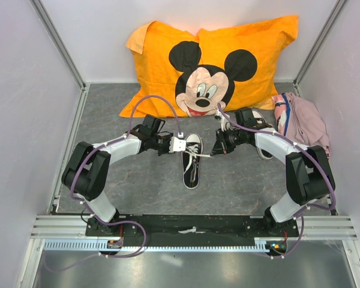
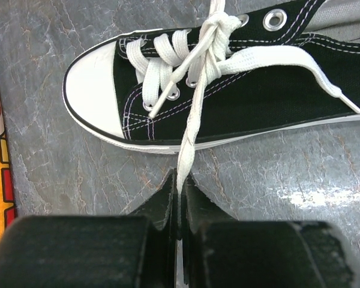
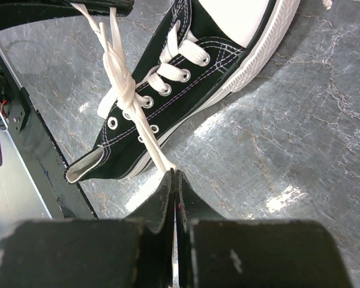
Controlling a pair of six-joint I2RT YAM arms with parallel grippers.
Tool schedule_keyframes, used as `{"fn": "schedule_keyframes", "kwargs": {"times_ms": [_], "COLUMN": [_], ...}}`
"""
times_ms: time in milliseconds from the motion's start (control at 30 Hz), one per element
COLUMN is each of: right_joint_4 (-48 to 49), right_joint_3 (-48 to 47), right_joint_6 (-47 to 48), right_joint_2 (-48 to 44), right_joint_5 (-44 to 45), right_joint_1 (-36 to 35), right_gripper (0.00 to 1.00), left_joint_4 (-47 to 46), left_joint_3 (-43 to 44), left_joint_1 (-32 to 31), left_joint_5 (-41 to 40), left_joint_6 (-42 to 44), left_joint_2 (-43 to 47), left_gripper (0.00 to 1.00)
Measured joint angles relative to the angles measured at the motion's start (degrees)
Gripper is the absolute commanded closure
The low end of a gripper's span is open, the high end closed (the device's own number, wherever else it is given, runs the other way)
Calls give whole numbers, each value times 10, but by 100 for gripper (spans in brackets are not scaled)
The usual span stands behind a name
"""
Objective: Tie the shoes
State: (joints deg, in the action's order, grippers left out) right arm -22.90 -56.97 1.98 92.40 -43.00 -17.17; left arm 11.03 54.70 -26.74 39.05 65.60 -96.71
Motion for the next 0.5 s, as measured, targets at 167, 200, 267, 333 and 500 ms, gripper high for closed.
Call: {"fn": "schedule_keyframes", "kwargs": {"times_ms": [167, 200, 267, 333, 500], "right_joint_4": [-2, -2, -3, -4, -6], "right_joint_3": [1, 1, 1, 2, 3], "right_joint_6": [2, 3, 5, 7, 11], "right_joint_2": [0, 0, 0, 0, -1], "right_joint_5": [0, 0, 0, 0, 0], "right_joint_1": [3, 4, 6, 8, 12], "right_gripper": [100, 100, 100, 100, 100], "left_joint_4": [0, 0, 0, 1, 3], "left_joint_3": [0, 0, 0, 0, 0], "left_joint_1": [3, 3, 3, 4, 4], "left_joint_5": [0, 0, 0, 0, 0], "left_joint_6": [5, 6, 7, 9, 14], "left_joint_2": [0, 0, 0, 0, -2], "left_gripper": [98, 99, 98, 98, 98]}}
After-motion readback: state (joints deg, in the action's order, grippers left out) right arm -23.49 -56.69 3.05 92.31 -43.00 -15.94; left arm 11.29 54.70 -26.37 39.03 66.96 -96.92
